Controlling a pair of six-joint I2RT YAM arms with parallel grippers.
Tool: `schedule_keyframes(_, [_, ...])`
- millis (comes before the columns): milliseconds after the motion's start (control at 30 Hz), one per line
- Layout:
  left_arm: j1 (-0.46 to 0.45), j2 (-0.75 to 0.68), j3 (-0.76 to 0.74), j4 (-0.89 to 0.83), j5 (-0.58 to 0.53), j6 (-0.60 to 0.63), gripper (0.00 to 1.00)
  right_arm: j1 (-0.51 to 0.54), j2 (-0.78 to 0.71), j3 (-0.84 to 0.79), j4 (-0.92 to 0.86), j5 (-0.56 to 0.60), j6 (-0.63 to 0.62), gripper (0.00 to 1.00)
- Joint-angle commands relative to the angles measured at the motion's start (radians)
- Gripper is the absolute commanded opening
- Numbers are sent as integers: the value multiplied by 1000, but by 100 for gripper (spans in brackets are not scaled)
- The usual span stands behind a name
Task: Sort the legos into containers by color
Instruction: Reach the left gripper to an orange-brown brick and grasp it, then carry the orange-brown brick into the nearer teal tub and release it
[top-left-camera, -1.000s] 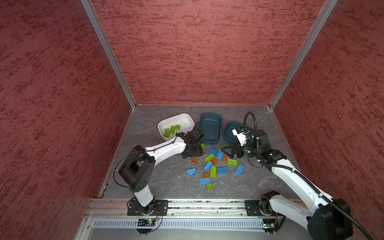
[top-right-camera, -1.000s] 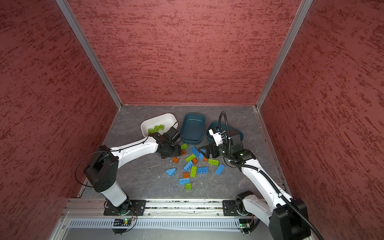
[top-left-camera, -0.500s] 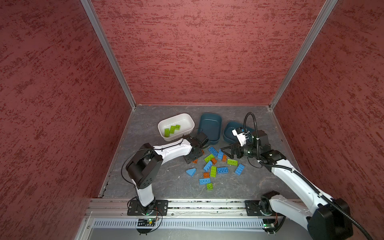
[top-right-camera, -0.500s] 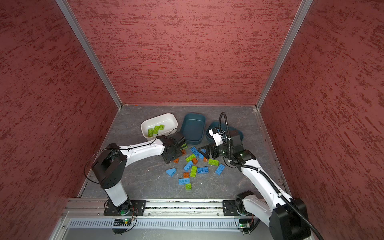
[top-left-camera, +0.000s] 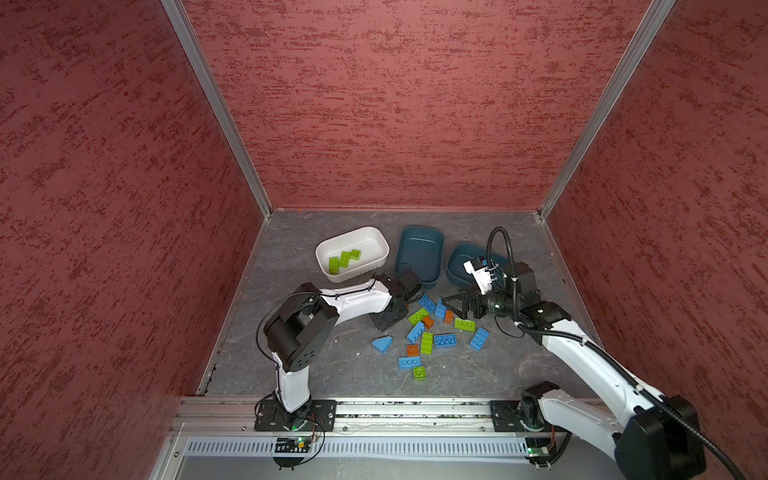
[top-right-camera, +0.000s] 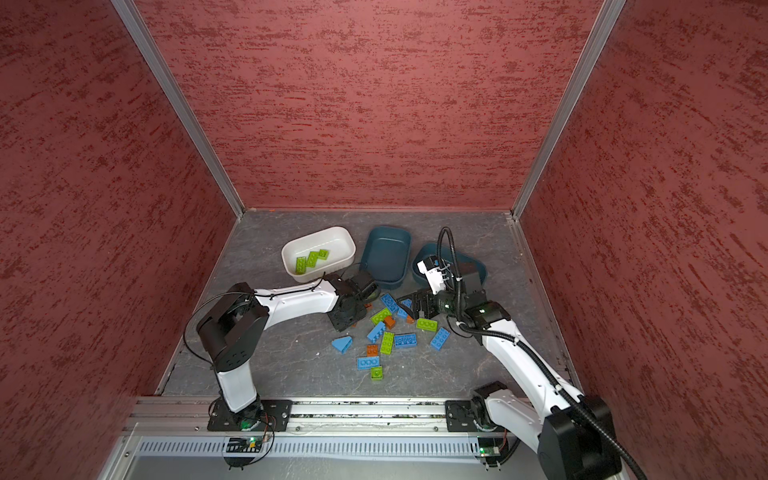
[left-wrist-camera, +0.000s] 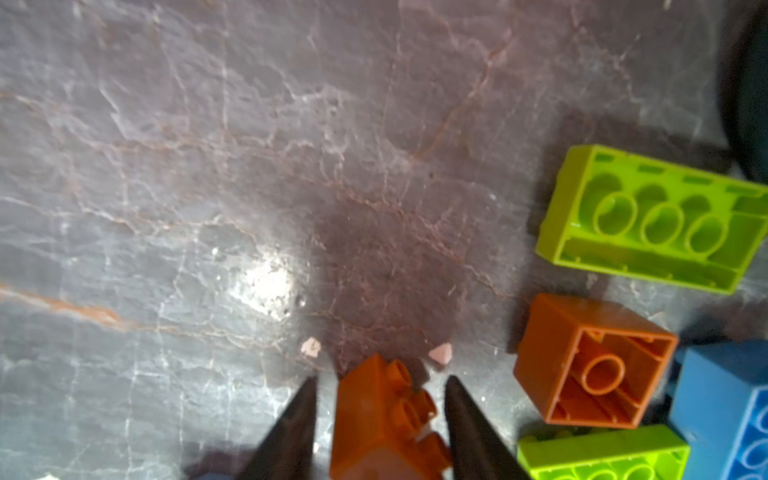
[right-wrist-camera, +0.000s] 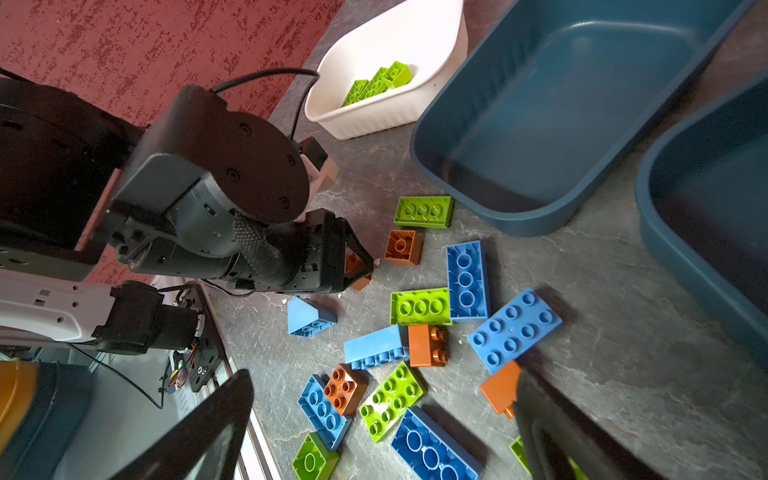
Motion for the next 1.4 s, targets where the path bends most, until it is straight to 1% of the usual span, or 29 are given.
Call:
schedule_keyframes(0, [-7, 5, -20, 2, -8, -8, 42, -6, -13, -5, 8, -18, -23, 99])
schedule_keyframes(67, [-7, 2, -24, 2, -9, -3, 38, -7, -16, -5, 8, -16, -22, 99])
schedule_keyframes(200, [-7, -10, -21, -6, -18, 26, 24, -7, -20, -7, 7, -15, -23, 99])
schedule_keyframes(233, [-7, -15, -20, -10, -22, 36, 22, -8, -22, -8, 6, -15, -22, 99])
schedule_keyframes(333, [2, -29, -6, -19, -32, 95, 18, -10, -26, -7, 4, -9, -24, 99])
schedule_keyframes(467, [26, -42, 45, -42, -54, 219, 12, -13, -26, -5, 8, -3, -25, 99])
schedule_keyframes(700, [105, -31, 197, -46, -70, 482, 12, -27, -31, 6, 15, 13, -26, 99])
schedule_keyframes(767, [133, -8, 261, -41, -62, 565, 12, -30, -31, 13, 15, 16, -28, 99])
schedule_keyframes(867, [164, 47, 363, -37, -56, 659, 12, -39, -30, 20, 16, 21, -28, 99])
schedule_keyframes(1000, [187, 132, 508, -36, -36, 738, 12, -47, -32, 27, 14, 26, -28, 99])
schedule_keyframes(1200, [209, 313, 743, -43, -17, 810, 12, -57, -30, 36, 13, 27, -29, 99])
schedule_keyframes(1367, [215, 441, 913, -65, -22, 876, 14, -65, -33, 38, 8, 31, -35, 99])
